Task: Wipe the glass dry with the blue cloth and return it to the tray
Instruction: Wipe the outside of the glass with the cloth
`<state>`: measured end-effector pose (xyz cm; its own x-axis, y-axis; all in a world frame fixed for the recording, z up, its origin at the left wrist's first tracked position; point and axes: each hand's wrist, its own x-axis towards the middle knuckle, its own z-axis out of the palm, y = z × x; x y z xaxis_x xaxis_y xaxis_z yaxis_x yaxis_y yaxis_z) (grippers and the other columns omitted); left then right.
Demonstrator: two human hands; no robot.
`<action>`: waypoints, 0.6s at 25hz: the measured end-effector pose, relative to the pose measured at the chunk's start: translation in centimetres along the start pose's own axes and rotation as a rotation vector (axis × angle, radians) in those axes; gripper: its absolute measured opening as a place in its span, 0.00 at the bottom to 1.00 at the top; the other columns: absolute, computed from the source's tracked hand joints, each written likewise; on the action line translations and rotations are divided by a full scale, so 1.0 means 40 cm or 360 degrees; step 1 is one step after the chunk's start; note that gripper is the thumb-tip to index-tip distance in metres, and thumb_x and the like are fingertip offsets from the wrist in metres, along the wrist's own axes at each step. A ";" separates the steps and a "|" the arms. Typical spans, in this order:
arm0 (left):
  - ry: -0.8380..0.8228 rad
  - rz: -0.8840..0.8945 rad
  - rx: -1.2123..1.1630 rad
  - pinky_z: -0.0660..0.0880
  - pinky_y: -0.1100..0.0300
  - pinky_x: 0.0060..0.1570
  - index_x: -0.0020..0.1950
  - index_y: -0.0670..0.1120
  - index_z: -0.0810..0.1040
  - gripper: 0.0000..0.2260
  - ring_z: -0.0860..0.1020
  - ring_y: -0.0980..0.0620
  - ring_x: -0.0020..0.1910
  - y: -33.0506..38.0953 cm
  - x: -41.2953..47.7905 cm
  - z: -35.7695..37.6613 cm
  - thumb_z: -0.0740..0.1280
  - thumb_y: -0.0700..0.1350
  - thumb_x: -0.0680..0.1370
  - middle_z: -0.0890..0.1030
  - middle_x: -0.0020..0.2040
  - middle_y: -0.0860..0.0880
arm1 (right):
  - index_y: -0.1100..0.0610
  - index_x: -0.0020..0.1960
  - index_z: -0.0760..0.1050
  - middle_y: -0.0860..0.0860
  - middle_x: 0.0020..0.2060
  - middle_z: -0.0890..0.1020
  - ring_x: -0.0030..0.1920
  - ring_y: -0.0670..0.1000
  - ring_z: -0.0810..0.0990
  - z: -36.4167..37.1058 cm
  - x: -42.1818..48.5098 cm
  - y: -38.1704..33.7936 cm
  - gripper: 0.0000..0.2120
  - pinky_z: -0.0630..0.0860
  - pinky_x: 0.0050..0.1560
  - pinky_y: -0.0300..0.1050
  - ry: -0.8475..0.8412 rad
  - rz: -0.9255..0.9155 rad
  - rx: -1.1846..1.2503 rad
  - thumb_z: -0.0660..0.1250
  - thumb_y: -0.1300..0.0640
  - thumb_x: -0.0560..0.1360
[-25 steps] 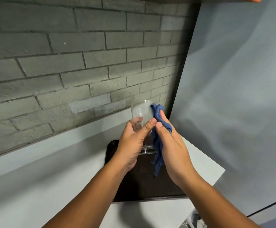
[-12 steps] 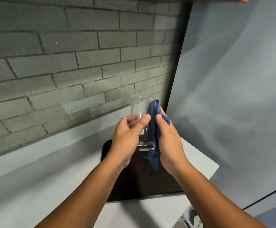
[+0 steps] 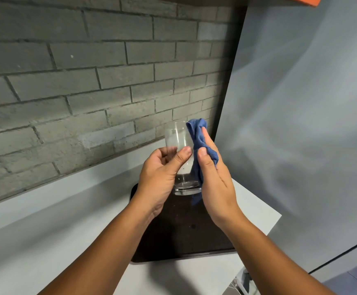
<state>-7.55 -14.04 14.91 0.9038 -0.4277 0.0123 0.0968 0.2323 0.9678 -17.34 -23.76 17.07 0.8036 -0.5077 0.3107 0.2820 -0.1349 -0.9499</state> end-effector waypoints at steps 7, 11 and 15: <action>0.0028 -0.0026 -0.0002 0.82 0.66 0.47 0.63 0.44 0.85 0.34 0.87 0.62 0.46 -0.010 -0.003 -0.012 0.85 0.61 0.65 0.90 0.51 0.51 | 0.40 0.84 0.66 0.39 0.83 0.71 0.79 0.39 0.73 0.000 0.010 -0.003 0.25 0.73 0.78 0.50 -0.0076 0.0090 -0.0071 0.60 0.41 0.88; 0.0003 -0.0010 -0.0001 0.85 0.61 0.46 0.60 0.45 0.85 0.34 0.89 0.57 0.45 -0.001 0.001 -0.011 0.85 0.63 0.62 0.91 0.47 0.51 | 0.38 0.80 0.71 0.35 0.74 0.81 0.71 0.40 0.82 -0.002 0.003 0.010 0.19 0.83 0.64 0.41 -0.0035 0.0170 0.0007 0.58 0.44 0.90; 0.0036 -0.0099 0.0002 0.82 0.36 0.69 0.66 0.45 0.81 0.50 0.88 0.40 0.64 -0.009 0.001 -0.018 0.84 0.75 0.54 0.91 0.62 0.42 | 0.37 0.85 0.61 0.35 0.85 0.65 0.86 0.41 0.62 0.005 -0.006 0.012 0.27 0.61 0.87 0.57 -0.0113 -0.0066 -0.0345 0.58 0.42 0.86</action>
<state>-7.24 -13.54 14.38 0.9053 -0.4215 -0.0535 0.1525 0.2047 0.9669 -17.28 -23.53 16.53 0.8306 -0.4380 0.3438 0.2024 -0.3378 -0.9192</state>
